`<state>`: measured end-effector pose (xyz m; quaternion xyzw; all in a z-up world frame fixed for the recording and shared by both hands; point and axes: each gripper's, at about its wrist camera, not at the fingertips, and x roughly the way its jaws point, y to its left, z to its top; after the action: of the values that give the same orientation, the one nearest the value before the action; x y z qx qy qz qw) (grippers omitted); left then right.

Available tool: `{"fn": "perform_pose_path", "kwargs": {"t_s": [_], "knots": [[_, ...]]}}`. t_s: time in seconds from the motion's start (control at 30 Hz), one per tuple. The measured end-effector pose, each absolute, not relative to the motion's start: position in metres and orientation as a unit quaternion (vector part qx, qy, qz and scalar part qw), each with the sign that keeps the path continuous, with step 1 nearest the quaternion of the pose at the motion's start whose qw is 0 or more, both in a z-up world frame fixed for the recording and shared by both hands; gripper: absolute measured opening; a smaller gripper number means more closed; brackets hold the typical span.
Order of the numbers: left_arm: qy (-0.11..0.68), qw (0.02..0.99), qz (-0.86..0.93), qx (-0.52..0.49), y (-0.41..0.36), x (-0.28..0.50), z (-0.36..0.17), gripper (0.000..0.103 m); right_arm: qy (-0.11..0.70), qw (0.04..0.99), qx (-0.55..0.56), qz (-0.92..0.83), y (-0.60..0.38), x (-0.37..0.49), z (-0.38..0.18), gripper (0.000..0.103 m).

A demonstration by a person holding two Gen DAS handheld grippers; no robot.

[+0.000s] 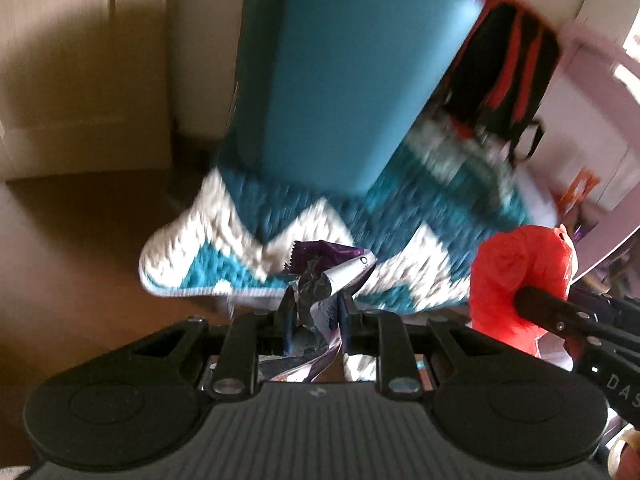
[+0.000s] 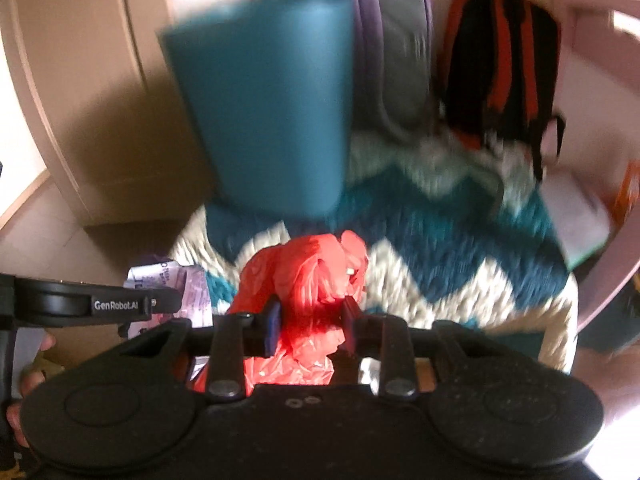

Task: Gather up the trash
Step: 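Lift red bag and wrapper in both tools up over the teal wastebasket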

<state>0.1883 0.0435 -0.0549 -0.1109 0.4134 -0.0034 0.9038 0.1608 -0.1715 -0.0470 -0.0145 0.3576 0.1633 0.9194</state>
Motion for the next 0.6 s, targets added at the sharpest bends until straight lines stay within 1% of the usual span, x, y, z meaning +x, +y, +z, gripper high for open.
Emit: {"fn": "perform_pose_path", "kwargs": {"t_s": [0.4,0.6], "knots": [[0.271,0.954,-0.023,-0.123,0.048,0.199,0.098,0.021,0.213,0.961,-0.028,0.175,-0.167,0.171,0.092,0.030],[0.204,0.973,-0.023,-0.100,0.046,0.218,0.171,0.021,0.151,0.973,-0.040,0.172,-0.157,0.191,0.152,0.030]]}}
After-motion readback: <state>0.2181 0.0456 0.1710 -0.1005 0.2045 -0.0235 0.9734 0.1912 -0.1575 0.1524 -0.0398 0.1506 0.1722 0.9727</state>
